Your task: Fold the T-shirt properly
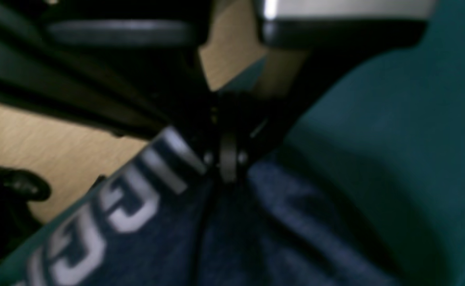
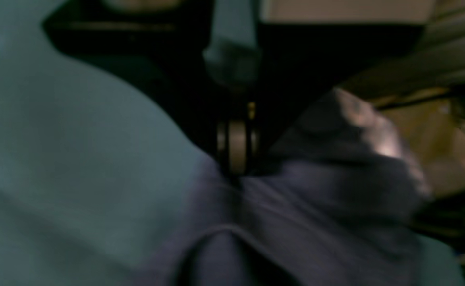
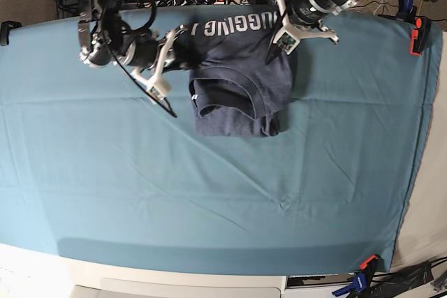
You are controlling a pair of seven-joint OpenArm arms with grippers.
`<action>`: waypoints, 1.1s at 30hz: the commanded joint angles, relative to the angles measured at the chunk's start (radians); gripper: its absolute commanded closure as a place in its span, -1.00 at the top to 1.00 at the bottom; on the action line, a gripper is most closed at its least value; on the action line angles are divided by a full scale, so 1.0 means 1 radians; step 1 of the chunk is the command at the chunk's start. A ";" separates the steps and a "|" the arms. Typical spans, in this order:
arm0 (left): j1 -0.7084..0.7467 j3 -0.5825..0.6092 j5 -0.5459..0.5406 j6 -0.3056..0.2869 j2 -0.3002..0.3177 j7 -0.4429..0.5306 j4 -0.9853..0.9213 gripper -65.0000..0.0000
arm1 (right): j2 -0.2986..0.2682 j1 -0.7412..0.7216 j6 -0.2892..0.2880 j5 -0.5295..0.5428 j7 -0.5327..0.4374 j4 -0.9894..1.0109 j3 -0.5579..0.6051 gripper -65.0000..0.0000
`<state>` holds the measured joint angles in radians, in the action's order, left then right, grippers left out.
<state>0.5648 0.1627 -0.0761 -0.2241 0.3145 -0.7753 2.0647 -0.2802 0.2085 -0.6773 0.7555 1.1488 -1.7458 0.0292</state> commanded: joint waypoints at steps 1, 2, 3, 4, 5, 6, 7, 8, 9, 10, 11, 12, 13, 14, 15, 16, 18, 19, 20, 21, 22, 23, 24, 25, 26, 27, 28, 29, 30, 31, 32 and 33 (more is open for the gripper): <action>0.011 -0.009 0.058 0.039 0.036 -0.076 -0.003 -1.00 | -0.016 -0.020 0.001 0.014 -0.020 -0.014 -0.005 -1.00; 0.011 -0.009 0.058 0.052 0.051 -0.069 -0.003 -1.00 | -0.023 -0.030 0.001 0.013 -0.021 -0.014 -0.005 -1.00; 0.011 -0.009 0.058 0.060 0.064 -0.063 -0.003 -1.00 | -0.028 -0.040 0.001 0.014 -0.023 -0.014 -0.005 -1.00; 0.011 -0.009 0.058 0.072 0.073 -0.061 -0.003 -1.00 | -0.030 -0.049 0.002 0.014 -0.025 -0.014 -0.005 -1.00; 0.011 -0.009 0.058 0.075 0.077 -0.062 -0.003 -1.00 | -0.030 -0.057 0.002 0.017 -0.027 -0.014 -0.005 -1.00; 0.011 -0.009 0.058 0.075 0.080 -0.062 -0.002 -1.00 | -0.030 -0.064 0.002 0.030 -0.027 -0.014 -0.005 -1.00; 0.006 -0.009 0.059 0.075 0.082 -0.063 0.003 -1.00 | -0.030 -0.072 0.002 0.056 -0.027 -0.014 -0.005 -1.00; 0.003 -0.009 0.060 0.074 0.083 -0.067 0.009 -1.00 | -0.030 -0.078 0.002 0.082 -0.026 -0.014 -0.005 -1.00; 0.002 -0.009 0.068 0.074 0.082 -0.074 0.019 -1.00 | -0.030 -0.082 0.002 0.102 -0.026 -0.019 -0.005 -1.00; 0.000 -0.009 0.077 0.074 0.082 -0.082 0.034 -1.00 | -0.030 -0.084 0.001 0.105 -0.023 -0.031 -0.005 -1.00; 0.000 -0.009 0.084 0.075 0.083 -0.091 0.053 -1.00 | -0.031 -0.085 0.001 0.099 -0.023 -0.048 -0.005 -1.00; 0.001 -0.009 0.089 0.075 0.084 -0.101 0.074 -1.00 | -0.030 -0.084 0.001 0.087 -0.022 -0.071 -0.011 -1.00; 0.001 -0.009 0.092 0.075 0.087 -0.110 0.096 -1.00 | -0.031 -0.084 0.001 0.080 -0.018 -0.092 -0.018 -1.00; 0.001 -0.009 0.092 0.075 0.091 -0.122 0.119 -1.00 | -0.030 -0.084 0.001 0.075 -0.015 -0.116 -0.032 -1.00; 0.001 -0.009 0.092 0.075 0.098 -0.134 0.144 -1.00 | -0.031 -0.084 0.002 0.068 -0.013 -0.140 -0.048 -1.00; 0.003 -0.009 0.092 0.075 0.104 -0.145 0.169 -1.00 | -0.031 -0.084 0.002 0.059 -0.009 -0.164 -0.069 -1.00; 0.019 -0.020 0.097 0.078 0.116 -0.151 0.216 -1.00 | -0.031 -0.080 0.004 0.055 0.013 -0.210 -0.121 -1.00; 0.035 -0.032 0.102 0.093 0.119 -0.152 0.237 -1.00 | -0.031 -0.073 0.004 0.055 0.017 -0.231 -0.154 -1.00; 0.055 -0.052 0.107 0.101 0.118 -0.152 0.258 -1.00 | -0.035 -0.061 0.005 0.056 0.018 -0.250 -0.189 -1.00; 0.078 -0.076 0.107 0.101 0.118 -0.153 0.280 -1.00 | -0.039 -0.046 0.005 0.056 0.018 -0.268 -0.226 -1.00; 0.106 -0.105 0.107 0.101 0.118 -0.152 0.291 -1.00 | -0.047 -0.025 0.006 0.059 0.019 -0.286 -0.264 -1.00; 0.135 -0.137 0.107 0.101 0.118 -0.152 0.291 -1.00 | -0.056 -0.003 0.006 0.064 0.019 -0.304 -0.302 -1.00; 0.164 -0.172 0.106 0.101 0.118 -0.151 0.291 -1.00 | -0.067 0.023 0.008 0.072 0.021 -0.323 -0.342 -1.00; 0.194 -0.211 0.106 0.100 0.118 -0.151 0.291 -1.00 | -0.077 0.050 0.008 0.085 0.024 -0.344 -0.385 -1.00; 0.222 -0.248 0.101 0.100 0.117 -0.147 0.291 -1.00 | -0.087 0.079 0.008 0.100 0.027 -0.364 -0.428 -1.00; 0.248 -0.285 0.088 0.101 0.118 -0.140 0.291 -1.00 | -0.098 0.109 0.008 0.114 0.029 -0.383 -0.471 -1.00; 0.272 -0.322 0.071 0.100 0.117 -0.127 0.291 -1.00 | -0.108 0.138 0.008 0.122 0.030 -0.400 -0.513 -1.00; 0.292 -0.357 0.048 0.099 0.117 -0.116 0.291 -1.00 | -0.116 0.167 0.008 0.126 0.029 -0.412 -0.555 -1.00; 0.312 -0.389 0.031 0.097 0.117 -0.107 0.291 -1.00 | -0.122 0.195 0.008 0.127 0.029 -0.417 -0.595 -1.00; 0.328 -0.419 0.014 0.097 0.117 -0.100 0.291 -1.00 | -0.125 0.217 0.008 0.127 0.029 -0.418 -0.635 -1.00; 0.343 -0.448 0.004 0.095 0.117 -0.096 0.291 -1.00 | -0.125 0.241 0.008 0.126 0.029 -0.418 -0.671 -1.00; 0.355 -0.474 0.000 0.093 0.117 -0.093 0.291 -1.00 | -0.125 0.264 0.008 0.126 0.029 -0.418 -0.706 -1.00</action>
<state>0.9100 -0.3050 -0.0776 -0.1364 0.4236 -0.8810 2.3402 -0.3851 0.4747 -0.6701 0.8631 1.2007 -2.1487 -0.6727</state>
